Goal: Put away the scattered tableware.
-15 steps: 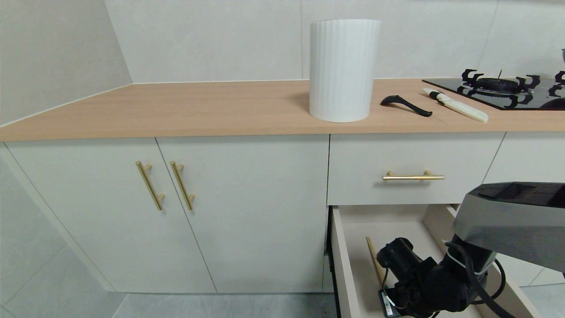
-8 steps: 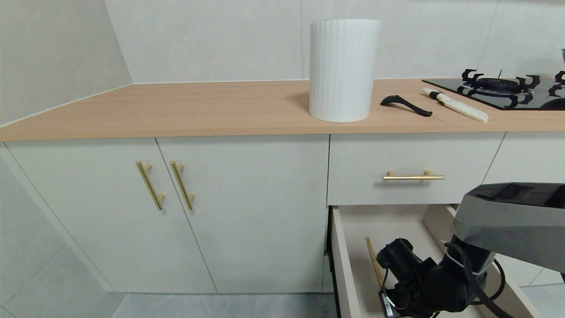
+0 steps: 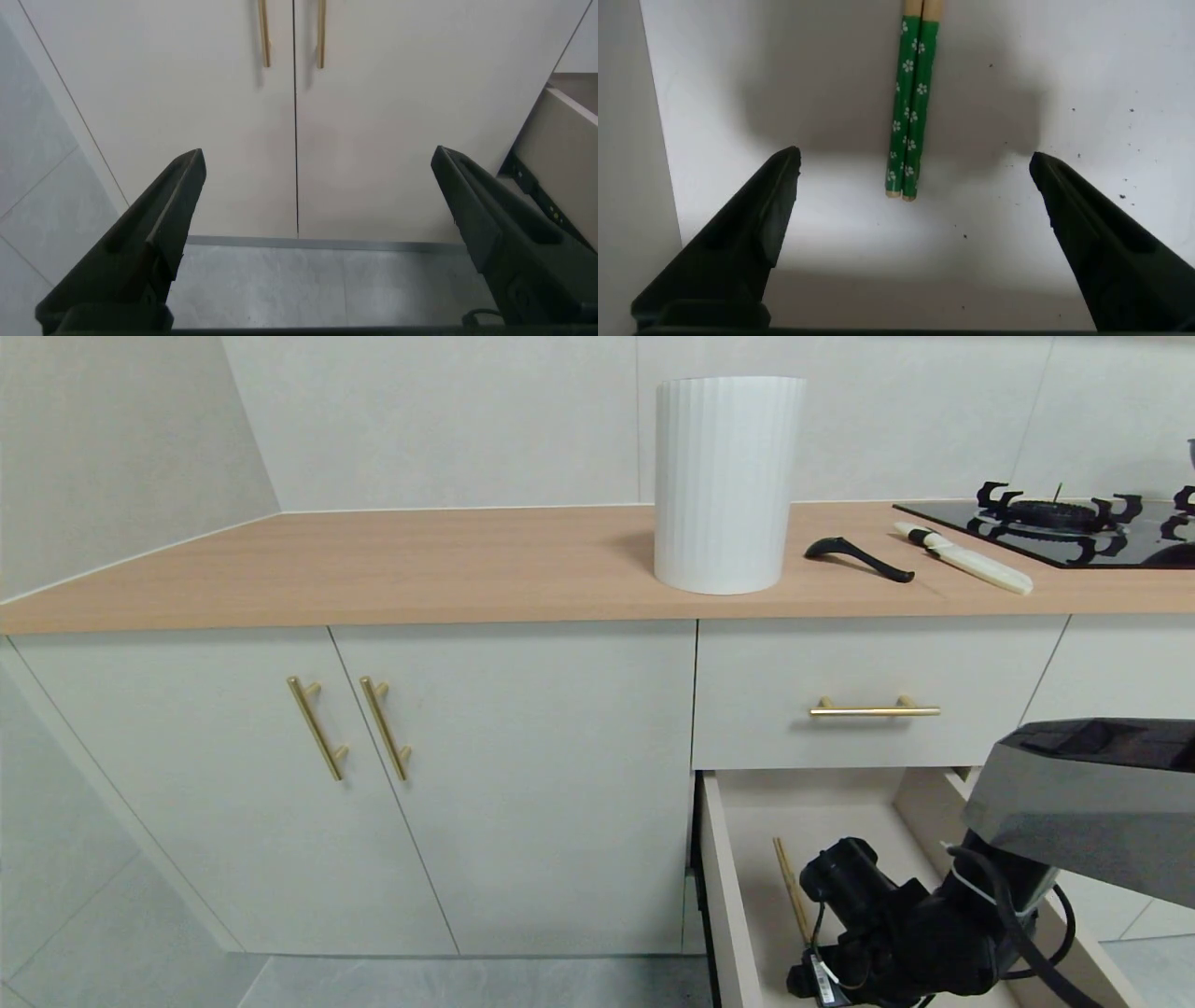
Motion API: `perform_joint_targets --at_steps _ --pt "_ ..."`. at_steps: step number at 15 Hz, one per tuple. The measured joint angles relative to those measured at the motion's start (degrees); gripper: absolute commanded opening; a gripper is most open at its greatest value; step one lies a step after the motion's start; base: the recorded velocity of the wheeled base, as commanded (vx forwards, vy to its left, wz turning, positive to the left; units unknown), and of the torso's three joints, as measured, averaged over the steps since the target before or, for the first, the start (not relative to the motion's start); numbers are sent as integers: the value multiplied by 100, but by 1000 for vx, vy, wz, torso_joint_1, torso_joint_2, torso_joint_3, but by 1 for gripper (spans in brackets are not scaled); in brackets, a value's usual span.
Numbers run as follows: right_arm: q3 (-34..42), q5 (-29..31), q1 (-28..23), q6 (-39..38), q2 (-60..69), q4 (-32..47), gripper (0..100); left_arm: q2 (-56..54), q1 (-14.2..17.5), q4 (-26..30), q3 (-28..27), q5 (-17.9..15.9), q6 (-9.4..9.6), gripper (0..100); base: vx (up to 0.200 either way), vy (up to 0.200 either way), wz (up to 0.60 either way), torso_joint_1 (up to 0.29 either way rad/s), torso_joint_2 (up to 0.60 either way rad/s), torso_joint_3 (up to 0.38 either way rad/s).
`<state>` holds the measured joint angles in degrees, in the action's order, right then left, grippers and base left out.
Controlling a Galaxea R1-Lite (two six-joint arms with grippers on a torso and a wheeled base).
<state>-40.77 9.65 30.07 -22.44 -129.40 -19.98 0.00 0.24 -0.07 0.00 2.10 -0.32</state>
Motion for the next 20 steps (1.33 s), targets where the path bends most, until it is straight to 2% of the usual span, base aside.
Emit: perform_joint_targets --at_steps 3,7,15,20 --pt "193 405 -1 55 755 13 100 0 0 0 0 0 0 100 0 0 0 0 0 0" --pt "530 862 -95 532 2130 17 100 0 0 0 0 0 2 100 0 0 0 0 0 0" --pt "692 956 -274 1123 3867 13 100 0 0 0 0 0 0 100 0 0 0 0 0 0" --pt "728 950 -406 1320 4253 28 100 0 -4 10 2 0 -1 100 0 0 0 68 -235 -220"
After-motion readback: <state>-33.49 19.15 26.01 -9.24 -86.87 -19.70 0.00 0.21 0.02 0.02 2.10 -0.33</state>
